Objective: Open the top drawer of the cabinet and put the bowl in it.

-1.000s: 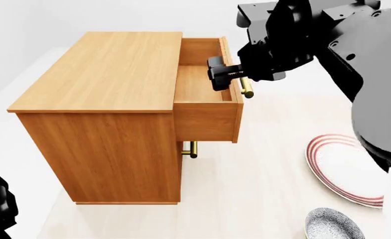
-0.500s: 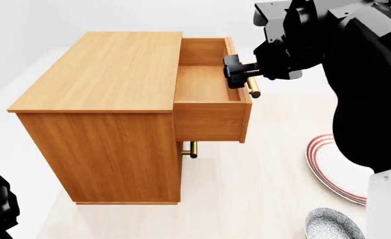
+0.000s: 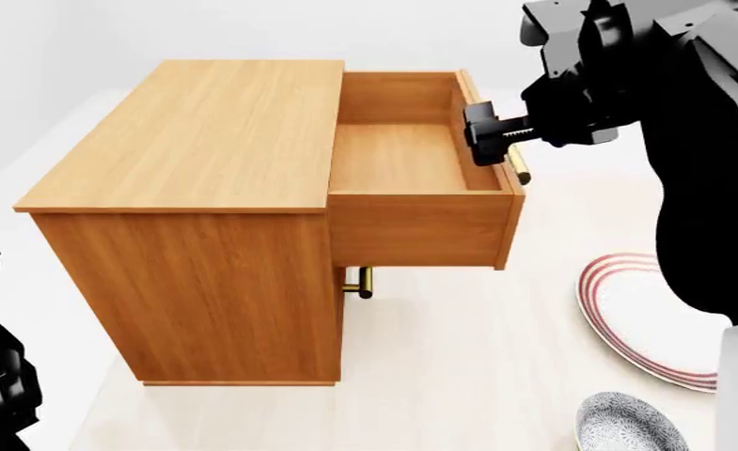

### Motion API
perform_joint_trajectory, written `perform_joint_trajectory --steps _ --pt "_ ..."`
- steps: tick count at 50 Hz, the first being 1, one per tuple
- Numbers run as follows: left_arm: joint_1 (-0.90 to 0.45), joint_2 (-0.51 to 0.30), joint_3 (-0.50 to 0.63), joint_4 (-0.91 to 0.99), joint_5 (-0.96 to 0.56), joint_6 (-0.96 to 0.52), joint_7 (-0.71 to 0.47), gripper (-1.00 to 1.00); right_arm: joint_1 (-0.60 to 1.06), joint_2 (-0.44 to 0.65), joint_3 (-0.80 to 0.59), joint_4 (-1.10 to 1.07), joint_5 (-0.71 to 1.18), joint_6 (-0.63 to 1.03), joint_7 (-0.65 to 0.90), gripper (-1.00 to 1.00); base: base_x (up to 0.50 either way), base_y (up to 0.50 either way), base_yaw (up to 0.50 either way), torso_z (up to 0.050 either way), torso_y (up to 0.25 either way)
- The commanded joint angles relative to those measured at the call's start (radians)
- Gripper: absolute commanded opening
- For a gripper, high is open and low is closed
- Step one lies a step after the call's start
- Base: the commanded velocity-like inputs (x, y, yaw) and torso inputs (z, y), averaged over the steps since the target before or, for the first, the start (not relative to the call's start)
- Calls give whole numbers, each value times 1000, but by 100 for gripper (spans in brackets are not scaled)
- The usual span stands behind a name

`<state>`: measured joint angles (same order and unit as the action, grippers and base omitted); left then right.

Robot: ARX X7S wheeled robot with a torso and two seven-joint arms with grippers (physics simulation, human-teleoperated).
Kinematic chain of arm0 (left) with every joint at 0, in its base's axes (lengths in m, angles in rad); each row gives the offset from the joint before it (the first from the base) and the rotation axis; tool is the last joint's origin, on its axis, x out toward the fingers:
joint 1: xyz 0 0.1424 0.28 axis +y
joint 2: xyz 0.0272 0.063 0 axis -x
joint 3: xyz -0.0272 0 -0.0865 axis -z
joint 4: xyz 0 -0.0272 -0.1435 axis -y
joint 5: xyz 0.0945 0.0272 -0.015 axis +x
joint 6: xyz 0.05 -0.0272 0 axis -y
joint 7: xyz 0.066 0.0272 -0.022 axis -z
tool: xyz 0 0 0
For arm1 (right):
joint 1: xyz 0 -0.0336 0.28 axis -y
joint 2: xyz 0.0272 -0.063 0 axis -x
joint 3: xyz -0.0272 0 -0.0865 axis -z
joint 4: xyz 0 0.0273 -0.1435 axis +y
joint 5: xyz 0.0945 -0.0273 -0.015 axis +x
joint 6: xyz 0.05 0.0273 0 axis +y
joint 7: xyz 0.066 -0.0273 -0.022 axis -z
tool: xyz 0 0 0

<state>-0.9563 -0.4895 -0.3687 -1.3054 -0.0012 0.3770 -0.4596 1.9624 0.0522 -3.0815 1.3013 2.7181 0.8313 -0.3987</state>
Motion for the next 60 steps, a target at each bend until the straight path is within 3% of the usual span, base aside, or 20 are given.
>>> perform_joint_trajectory --steps 1,38,47,52,55,56,57,60 --pt "0 4 2 0 1 1 0 100 -1 32 -51 7 -64 -12 5 100 0 0 0 0 0" --pt "0 10 12 -1 7 4 -7 100 25 118 -27 6 -129 -13 25 100 0 0 0 0 0" --pt "-1 11 16 -1 8 5 -6 100 176 215 191 6 227 -99 18 100 0 0 0 0 0" --pt "-2 12 18 -1 9 4 -6 100 243 251 197 -5 231 -180 9 100 0 0 0 0 0" --pt "-4 13 19 0 10 4 -6 100 377 301 196 -243 196 -389 47 100 0 0 0 0 0" --pt "-4 12 19 0 10 4 -6 100 393 320 251 -263 132 -435 61 100 0 0 0 0 0" --pt "-5 11 19 0 9 4 -6 100 394 355 394 -268 1 -457 110 100 0 0 0 0 0" --pt "-3 8 18 1 7 6 -4 100 393 612 844 -578 -449 -445 431 100 0 0 0 0 0"
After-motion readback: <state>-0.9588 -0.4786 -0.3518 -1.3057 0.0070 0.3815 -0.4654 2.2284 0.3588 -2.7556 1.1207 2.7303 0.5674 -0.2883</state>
